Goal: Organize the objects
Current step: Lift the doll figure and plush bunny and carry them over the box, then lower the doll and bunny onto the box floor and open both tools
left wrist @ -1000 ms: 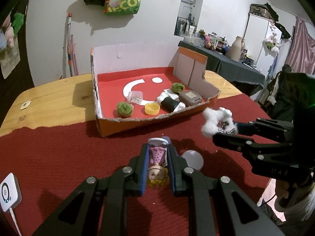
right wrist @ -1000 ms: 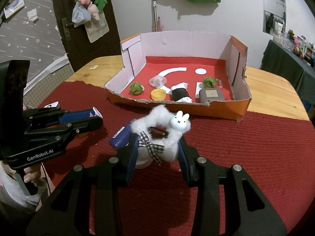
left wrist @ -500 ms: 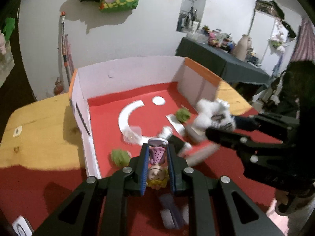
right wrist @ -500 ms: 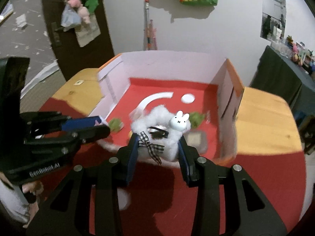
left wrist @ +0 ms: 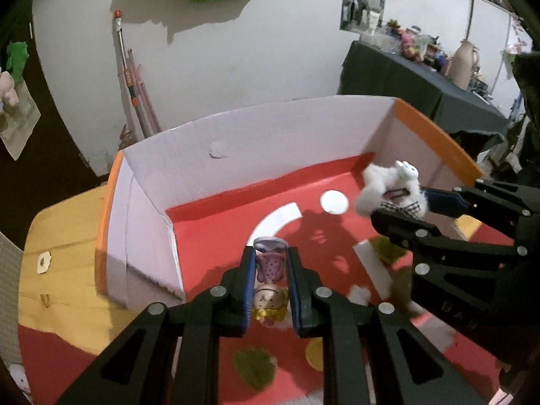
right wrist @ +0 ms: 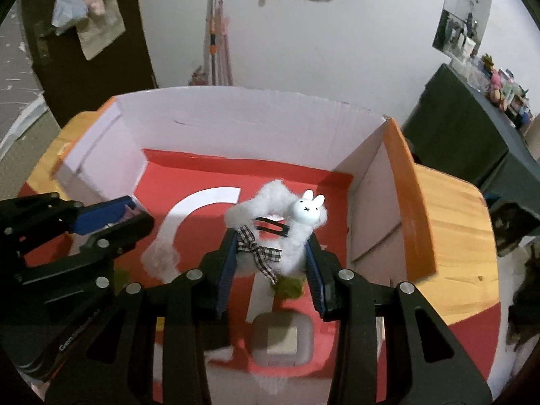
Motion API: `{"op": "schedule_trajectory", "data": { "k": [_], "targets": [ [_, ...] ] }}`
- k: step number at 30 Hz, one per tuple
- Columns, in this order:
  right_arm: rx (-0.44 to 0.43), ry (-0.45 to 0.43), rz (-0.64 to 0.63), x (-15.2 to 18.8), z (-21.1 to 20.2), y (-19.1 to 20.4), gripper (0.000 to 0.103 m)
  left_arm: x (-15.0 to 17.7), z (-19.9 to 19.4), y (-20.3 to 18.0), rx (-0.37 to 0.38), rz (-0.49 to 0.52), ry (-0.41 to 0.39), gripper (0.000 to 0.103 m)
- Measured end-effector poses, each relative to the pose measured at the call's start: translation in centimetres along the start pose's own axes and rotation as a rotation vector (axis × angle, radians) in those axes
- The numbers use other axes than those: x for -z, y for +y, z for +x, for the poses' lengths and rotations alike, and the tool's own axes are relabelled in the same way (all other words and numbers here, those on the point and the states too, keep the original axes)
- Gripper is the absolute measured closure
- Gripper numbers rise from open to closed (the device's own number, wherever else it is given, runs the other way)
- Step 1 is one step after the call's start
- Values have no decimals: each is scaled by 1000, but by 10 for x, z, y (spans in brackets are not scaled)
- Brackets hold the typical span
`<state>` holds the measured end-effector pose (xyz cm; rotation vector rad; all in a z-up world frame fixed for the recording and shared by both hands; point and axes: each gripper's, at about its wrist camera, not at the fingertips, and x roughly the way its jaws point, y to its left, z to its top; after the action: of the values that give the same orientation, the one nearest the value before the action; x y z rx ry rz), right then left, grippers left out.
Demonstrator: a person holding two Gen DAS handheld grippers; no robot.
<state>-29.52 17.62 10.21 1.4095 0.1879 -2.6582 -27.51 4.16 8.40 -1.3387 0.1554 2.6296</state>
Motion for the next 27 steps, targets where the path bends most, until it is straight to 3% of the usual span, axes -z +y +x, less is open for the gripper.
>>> {"op": "schedule_trajectory", "data": {
  "k": [12,19,27],
  "targets": [
    [56,164,16,-21,55,-17,67,-18,51,8,-53,-19,117,85],
    [63,209,-13,-22,69,-18,67,-21,74,11,-73,-17,185,84],
    [48,247,-12,-21,77,-24,65,-20,75,7,-81,-3,188,84]
  ]
}}
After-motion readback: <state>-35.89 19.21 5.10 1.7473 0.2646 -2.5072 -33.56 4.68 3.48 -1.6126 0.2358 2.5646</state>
